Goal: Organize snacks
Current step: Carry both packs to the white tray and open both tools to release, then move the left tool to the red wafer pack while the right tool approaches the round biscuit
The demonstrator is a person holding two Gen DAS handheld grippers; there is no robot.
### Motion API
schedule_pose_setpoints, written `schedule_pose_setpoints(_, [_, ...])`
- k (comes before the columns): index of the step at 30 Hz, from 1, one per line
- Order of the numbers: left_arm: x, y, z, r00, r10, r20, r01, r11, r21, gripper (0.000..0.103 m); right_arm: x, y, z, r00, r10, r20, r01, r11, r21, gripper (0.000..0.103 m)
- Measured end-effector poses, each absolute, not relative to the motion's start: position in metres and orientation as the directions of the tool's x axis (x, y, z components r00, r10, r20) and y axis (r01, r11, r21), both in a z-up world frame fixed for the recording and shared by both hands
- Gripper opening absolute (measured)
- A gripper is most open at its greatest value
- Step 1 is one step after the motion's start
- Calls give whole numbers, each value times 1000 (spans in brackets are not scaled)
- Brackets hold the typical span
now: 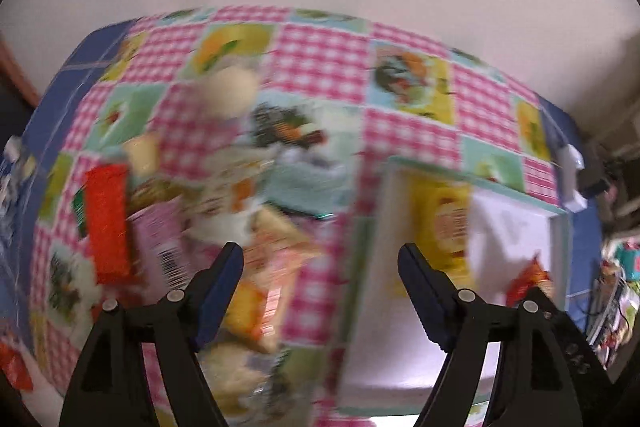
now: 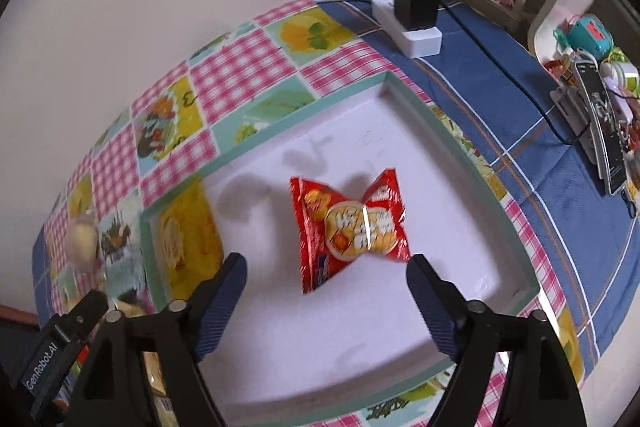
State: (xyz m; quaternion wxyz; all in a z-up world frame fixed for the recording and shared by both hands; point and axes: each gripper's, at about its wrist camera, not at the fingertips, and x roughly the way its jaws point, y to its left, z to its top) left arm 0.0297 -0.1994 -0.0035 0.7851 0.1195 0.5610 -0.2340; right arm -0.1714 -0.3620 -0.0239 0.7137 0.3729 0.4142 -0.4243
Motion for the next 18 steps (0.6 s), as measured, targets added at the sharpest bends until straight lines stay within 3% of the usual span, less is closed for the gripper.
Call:
schedule_pose_setpoints(4, [39,-164,-5,293,-183,-938,446,894,-36,82,-169,-343,-22,313,-299,-901,903,387,185,103])
schedule_pose_setpoints(5, [41,-155,-5,303,-167,-938,429,903,-22,92,-167,-339,-22,314,-298,-901,900,395,183,103])
schedule_pose_setpoints(7, [44,-134,-7,324,-128,-937,384,923,6,98,-164,-330,-21,319,-294,-901,893,411,182,103])
schedule_pose_setpoints(18, [48,-45,-2,402,-19,-916,260,961,95,98,-126,-240,-9,383,-275,-882,787,597,156,103])
